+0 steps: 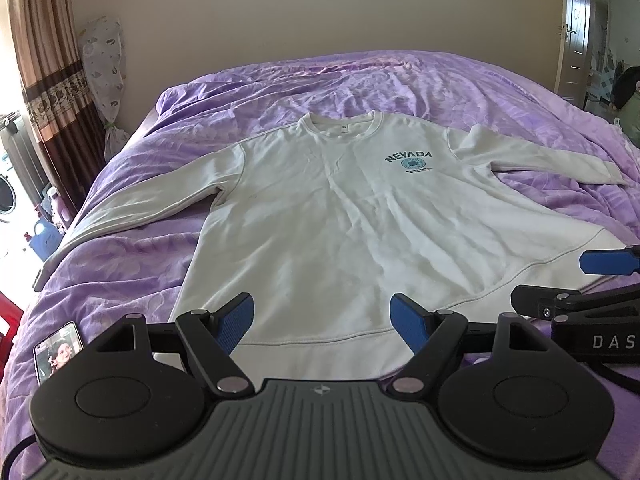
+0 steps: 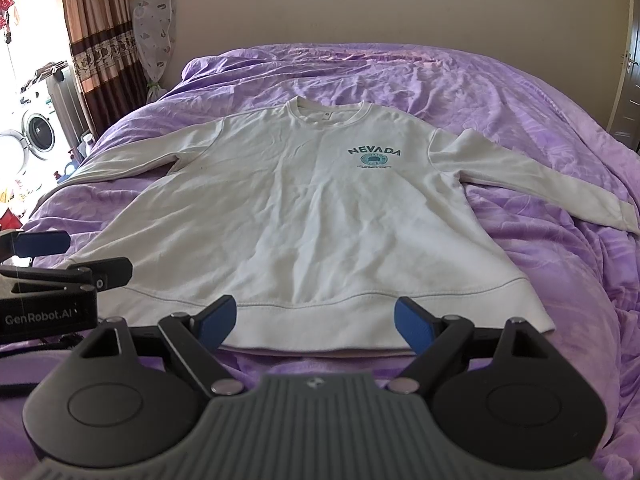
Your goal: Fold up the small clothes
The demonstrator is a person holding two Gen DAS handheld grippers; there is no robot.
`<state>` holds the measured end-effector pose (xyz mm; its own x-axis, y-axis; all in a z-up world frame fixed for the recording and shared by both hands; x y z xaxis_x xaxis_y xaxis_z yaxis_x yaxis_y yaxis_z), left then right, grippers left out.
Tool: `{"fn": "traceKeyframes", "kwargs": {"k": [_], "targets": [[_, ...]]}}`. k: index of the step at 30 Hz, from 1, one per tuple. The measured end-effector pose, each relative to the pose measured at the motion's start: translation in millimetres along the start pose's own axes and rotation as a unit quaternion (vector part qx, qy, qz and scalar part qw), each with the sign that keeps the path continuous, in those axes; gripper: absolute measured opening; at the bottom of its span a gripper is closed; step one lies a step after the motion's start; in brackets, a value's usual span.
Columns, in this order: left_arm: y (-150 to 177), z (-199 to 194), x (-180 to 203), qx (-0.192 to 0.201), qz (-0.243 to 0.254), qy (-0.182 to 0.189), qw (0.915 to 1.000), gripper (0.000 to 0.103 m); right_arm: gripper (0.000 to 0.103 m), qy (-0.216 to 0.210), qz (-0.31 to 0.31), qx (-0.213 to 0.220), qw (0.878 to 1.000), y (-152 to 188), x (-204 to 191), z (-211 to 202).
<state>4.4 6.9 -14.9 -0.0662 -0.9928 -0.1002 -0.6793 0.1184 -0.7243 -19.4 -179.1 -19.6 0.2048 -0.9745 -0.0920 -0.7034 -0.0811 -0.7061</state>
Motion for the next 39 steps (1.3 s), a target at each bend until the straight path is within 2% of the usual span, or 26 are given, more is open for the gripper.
{"fn": "traceKeyframes", "kwargs": {"k": [39], "targets": [[1,1,-1,-0.001,-0.002,0.001,1.0000,0.091,0.082,0.001,-0.003,-0.010,1.000,-2,1,10]]}}
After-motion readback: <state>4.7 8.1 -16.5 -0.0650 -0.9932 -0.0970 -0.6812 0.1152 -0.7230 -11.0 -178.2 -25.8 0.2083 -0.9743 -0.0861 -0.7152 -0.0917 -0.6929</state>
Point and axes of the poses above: each gripper's, at about its wrist camera, not at the fingertips, and z roughly the way its jaws point, x to its right, y to its underside, the point moved 1 cm from there along z, roughly the way its jaws point
